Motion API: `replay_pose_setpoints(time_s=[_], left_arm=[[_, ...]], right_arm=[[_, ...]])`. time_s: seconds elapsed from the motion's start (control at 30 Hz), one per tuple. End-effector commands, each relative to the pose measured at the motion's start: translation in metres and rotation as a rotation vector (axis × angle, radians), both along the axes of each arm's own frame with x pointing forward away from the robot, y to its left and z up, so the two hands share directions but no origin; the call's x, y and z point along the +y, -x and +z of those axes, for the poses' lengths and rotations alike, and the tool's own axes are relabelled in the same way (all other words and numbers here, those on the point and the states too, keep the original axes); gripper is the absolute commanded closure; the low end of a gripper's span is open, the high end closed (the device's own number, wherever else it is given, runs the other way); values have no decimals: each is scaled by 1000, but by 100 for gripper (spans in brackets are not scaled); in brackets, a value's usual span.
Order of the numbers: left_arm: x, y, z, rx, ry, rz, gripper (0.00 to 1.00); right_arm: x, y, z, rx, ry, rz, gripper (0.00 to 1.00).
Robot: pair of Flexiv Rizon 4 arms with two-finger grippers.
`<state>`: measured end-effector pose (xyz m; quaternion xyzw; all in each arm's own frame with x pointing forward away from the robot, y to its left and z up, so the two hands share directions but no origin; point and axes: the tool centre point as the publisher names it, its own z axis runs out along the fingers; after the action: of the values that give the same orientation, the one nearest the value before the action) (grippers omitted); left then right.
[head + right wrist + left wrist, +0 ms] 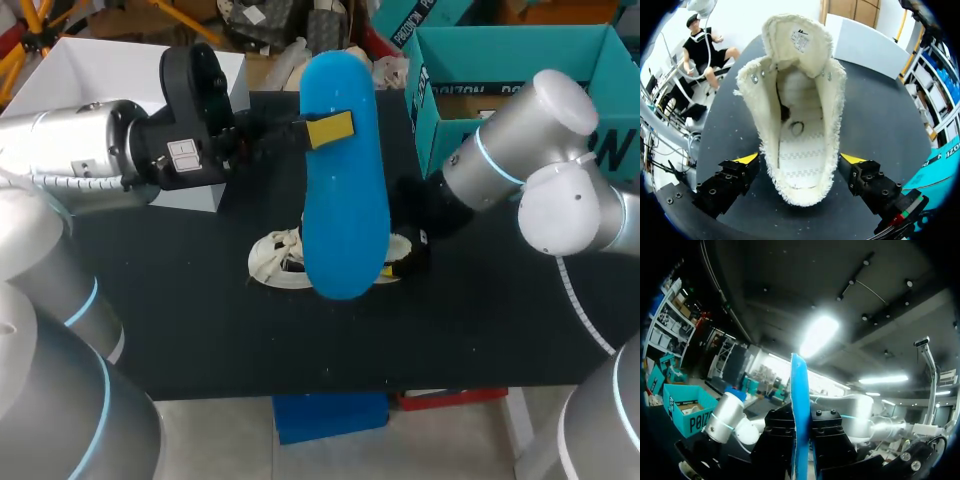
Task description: Take the shoe out of the shoebox, open the shoe tongue, remove and reinsert the insole, then place the shoe into the shoebox
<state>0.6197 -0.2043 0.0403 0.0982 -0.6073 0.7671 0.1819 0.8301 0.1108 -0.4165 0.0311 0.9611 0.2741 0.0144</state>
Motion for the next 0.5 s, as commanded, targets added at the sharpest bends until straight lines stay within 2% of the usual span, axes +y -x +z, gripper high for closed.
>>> replay_pose_setpoints(time_s=[0.03, 0.5], left_arm=[[-3, 3, 1, 3, -2, 10, 100], [-3, 3, 1, 3, -2, 10, 100]], right_arm=[[-3, 3, -5, -10, -115, -2, 0], [-6, 5, -13, -6, -201, -7, 0]])
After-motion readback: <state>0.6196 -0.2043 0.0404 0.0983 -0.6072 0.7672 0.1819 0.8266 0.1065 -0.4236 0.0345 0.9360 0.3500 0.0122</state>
